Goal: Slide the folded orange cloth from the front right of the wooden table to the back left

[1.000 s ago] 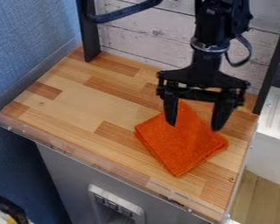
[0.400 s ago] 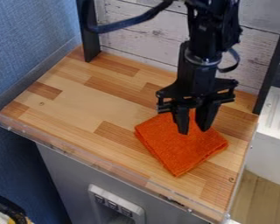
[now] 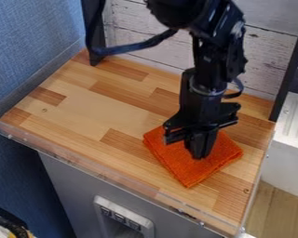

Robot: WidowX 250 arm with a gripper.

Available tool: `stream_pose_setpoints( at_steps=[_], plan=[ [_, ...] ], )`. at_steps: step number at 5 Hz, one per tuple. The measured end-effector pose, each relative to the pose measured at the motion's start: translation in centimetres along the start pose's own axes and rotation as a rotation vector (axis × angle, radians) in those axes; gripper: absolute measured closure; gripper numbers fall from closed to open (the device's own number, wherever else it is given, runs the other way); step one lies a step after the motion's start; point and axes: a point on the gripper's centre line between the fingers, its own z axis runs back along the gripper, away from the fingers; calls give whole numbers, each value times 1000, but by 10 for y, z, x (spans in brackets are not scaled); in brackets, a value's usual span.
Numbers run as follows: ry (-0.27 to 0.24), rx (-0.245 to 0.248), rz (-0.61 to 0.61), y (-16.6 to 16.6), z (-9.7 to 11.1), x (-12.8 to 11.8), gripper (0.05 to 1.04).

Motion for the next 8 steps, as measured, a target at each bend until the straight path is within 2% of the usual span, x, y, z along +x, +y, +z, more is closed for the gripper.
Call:
stream_pose_setpoints(
  at_steps=[3, 4, 6, 8],
  plan=[
    [18, 14, 78, 6, -19, 4, 1025],
    [37, 21, -5, 8, -21, 15, 1025],
    [67, 16, -292, 3, -19, 71, 1025],
    [75, -26, -602, -1, -19, 121, 1025]
  ],
)
